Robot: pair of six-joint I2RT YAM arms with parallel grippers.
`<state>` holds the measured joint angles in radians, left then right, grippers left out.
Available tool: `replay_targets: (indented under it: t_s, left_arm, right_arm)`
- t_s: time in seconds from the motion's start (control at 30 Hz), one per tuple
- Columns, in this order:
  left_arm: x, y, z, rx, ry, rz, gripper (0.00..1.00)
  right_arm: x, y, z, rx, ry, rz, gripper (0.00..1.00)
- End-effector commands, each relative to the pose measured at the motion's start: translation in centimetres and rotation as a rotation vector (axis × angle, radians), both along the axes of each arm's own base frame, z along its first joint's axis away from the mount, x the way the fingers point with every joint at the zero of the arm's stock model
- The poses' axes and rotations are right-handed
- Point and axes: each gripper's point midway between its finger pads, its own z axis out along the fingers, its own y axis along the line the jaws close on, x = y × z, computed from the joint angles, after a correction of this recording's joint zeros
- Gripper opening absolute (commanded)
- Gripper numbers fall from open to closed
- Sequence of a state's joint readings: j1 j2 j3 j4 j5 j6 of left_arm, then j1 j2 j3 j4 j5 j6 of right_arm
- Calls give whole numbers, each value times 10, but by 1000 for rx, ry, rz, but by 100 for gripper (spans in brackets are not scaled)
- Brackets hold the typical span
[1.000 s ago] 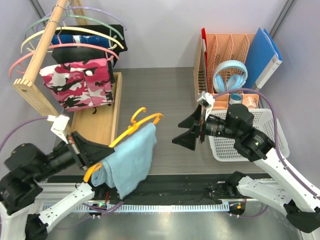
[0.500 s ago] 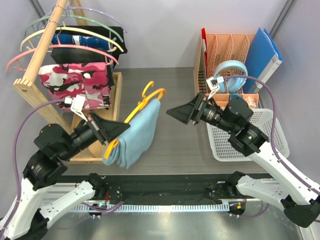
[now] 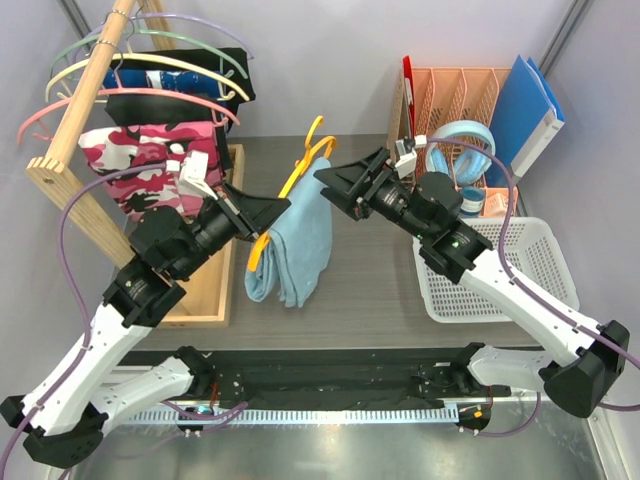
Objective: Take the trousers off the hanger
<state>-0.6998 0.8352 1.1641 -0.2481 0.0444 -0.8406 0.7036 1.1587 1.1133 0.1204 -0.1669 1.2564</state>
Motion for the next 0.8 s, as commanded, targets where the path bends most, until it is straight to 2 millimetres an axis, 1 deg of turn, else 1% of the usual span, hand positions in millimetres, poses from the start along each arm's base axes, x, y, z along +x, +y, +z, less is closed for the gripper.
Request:
replay_targets:
  t_s: [0.0, 0.07, 0.13, 0.4, 0.5, 0.57, 0.63, 0.67, 0.7, 0.73, 0.77]
  left_arm:
    - [-16, 13, 94, -243, -273, -4, 0]
    - [-14, 9, 91, -253, -263, -14, 0]
    - [-13, 7, 89, -261, -260, -16, 0]
    - [-13, 0, 89, -268, -260, -38, 0]
    - [-11, -7, 84, -258, -248, -55, 0]
    - [-11, -12, 80, -254, -236, -64, 0]
    - [-12, -16, 76, -243, -225, -74, 0]
    - [-13, -16, 77, -238, -222, -81, 0]
    - [-13, -18, 71, -214, -199, -88, 0]
    - [-14, -21, 66, -199, -180, -100, 0]
    - [-15, -23, 64, -187, -164, -116, 0]
  right_arm:
    - [1, -3, 61, 160, -82, -27, 73]
    - [3, 0, 61, 168, -79, -24, 66]
    - [4, 8, 58, 171, -69, -8, 61]
    - [5, 22, 57, 192, -63, 19, 58]
    - [5, 27, 57, 205, -57, 27, 56]
    - [5, 28, 61, 210, -69, 33, 47]
    - [4, 30, 60, 192, -74, 38, 30]
    - [3, 29, 63, 176, -98, 39, 21]
    - [3, 29, 62, 159, -104, 36, 13]
    - [3, 29, 57, 134, -97, 36, 10]
    - [-1, 28, 58, 125, -109, 48, 7]
